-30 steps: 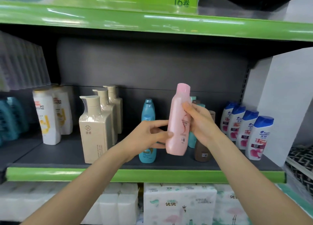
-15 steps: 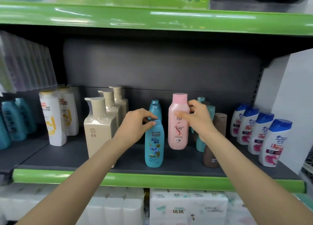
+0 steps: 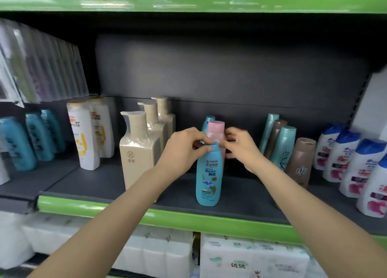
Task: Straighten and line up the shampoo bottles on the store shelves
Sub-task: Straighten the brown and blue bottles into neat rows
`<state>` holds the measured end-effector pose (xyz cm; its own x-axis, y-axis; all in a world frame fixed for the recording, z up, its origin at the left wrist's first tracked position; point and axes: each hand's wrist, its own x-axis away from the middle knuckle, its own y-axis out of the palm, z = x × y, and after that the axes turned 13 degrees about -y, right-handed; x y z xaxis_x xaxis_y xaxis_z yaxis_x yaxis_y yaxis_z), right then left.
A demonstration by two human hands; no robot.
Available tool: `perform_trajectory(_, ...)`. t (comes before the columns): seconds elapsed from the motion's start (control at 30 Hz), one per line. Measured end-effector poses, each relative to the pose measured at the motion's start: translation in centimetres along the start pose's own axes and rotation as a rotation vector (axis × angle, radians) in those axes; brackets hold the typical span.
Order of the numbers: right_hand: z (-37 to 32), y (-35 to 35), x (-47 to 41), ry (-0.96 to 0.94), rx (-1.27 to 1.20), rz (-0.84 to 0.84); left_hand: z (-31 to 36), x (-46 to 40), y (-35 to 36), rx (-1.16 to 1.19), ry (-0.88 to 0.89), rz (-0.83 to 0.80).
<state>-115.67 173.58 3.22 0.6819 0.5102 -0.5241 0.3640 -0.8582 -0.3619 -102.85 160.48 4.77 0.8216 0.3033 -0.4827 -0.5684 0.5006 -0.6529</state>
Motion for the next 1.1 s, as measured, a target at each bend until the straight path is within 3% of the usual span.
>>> perform_trajectory(0.43,1.9,0.8,-0.4,0.023,-0.014,-0.016,-0.5,-0.8,-0.3,0.145,-0.014,-0.074)
perform_trajectory(0.57,1.5,0.3,-0.3,0.028,-0.042,-0.02,-0.4,-2.1,-0.5,0.205,-0.035,-0.003)
perform_trajectory(0.7,1.2,-0.5,-1.3,0.025,-0.092,0.124,-0.5,-4.3,-0.3,0.073,-0.028,0.028)
perform_trajectory(0.8,0.9,-1.0,-3.0,0.011,-0.067,0.172,-0.7,-5.7,0.1,-0.081,0.017,-0.045)
perform_trajectory(0.9,1.0,-0.7,-4.7,0.003,0.011,0.136,-0.7,-6.2,0.3,-0.159,0.036,-0.113)
perform_trajectory(1.1,1.8,0.0,-6.9,-0.002,0.084,-0.006,-0.9,-6.6,0.6,-0.154,0.037,-0.086)
